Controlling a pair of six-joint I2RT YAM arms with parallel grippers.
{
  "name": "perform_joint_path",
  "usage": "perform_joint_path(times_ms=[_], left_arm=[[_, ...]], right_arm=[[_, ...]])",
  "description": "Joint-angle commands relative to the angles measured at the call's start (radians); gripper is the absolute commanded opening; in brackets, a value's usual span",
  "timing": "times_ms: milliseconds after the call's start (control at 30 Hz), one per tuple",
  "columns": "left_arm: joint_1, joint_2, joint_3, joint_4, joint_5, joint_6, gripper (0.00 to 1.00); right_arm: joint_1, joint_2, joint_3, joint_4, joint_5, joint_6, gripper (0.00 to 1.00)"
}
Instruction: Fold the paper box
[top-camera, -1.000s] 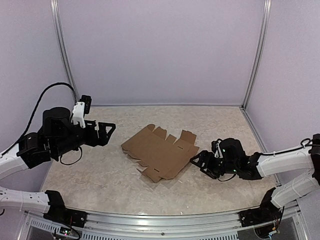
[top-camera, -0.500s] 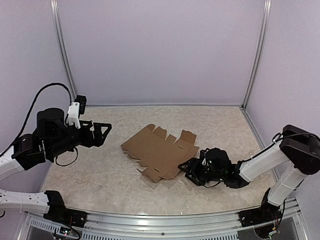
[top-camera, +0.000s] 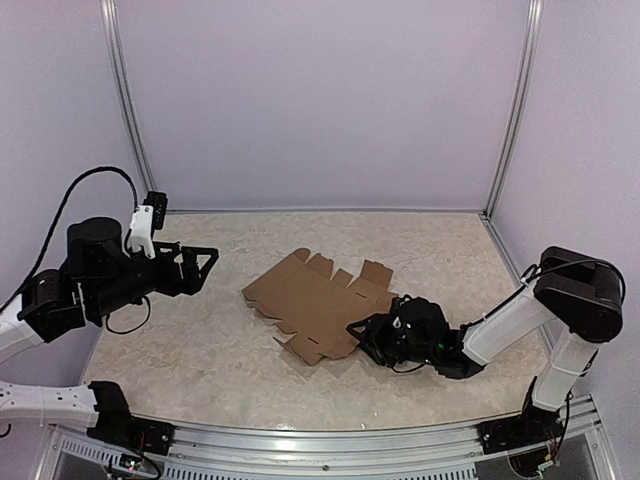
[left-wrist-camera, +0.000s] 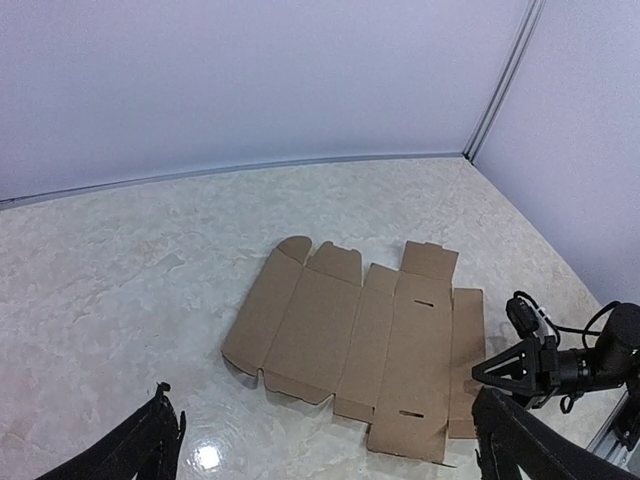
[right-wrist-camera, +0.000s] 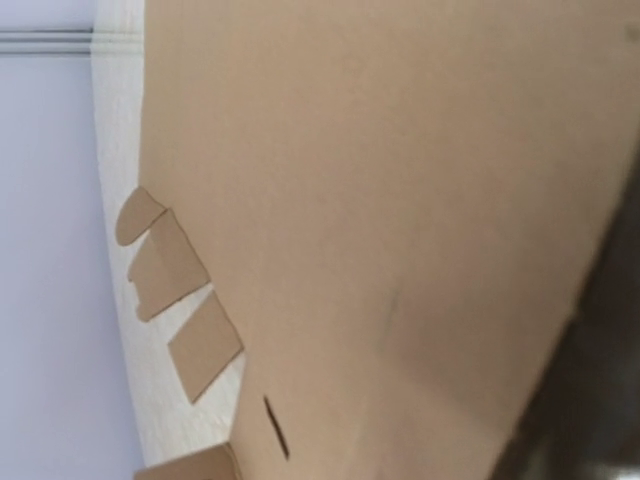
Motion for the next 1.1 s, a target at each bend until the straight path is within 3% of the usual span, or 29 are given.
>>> perform_joint_path(times_ms=[0, 267, 433, 733, 1067], left_arm=[[-0.006, -0.016, 0.004, -0.031, 0.011, 0.003, 0.99], [-0.006, -0.027, 0.005, -0.044, 0.005, 0.000, 0.99], [-0.006, -0.028, 0.003, -0.047, 0.000, -0.002, 0.99], [-0.006, -0.023, 0.020, -0.057, -0.006, 0.000, 0.99], [-0.006, -0.008, 0.048, -0.087, -0.017, 0.006, 0.99]], right_arm=[[0.014, 0.047, 0.024, 0.051, 0.029, 0.017, 0.45], [0.015, 0.092, 0.044, 0.086, 0.020, 0.012, 0.27], [0.019, 0.083, 0.044, 0.079, 0.022, -0.004, 0.00], [0.024, 0.029, 0.056, -0.002, -0.025, -0.089, 0.00], [-0.001, -0.102, 0.152, -0.341, -0.170, -0.403, 0.00]])
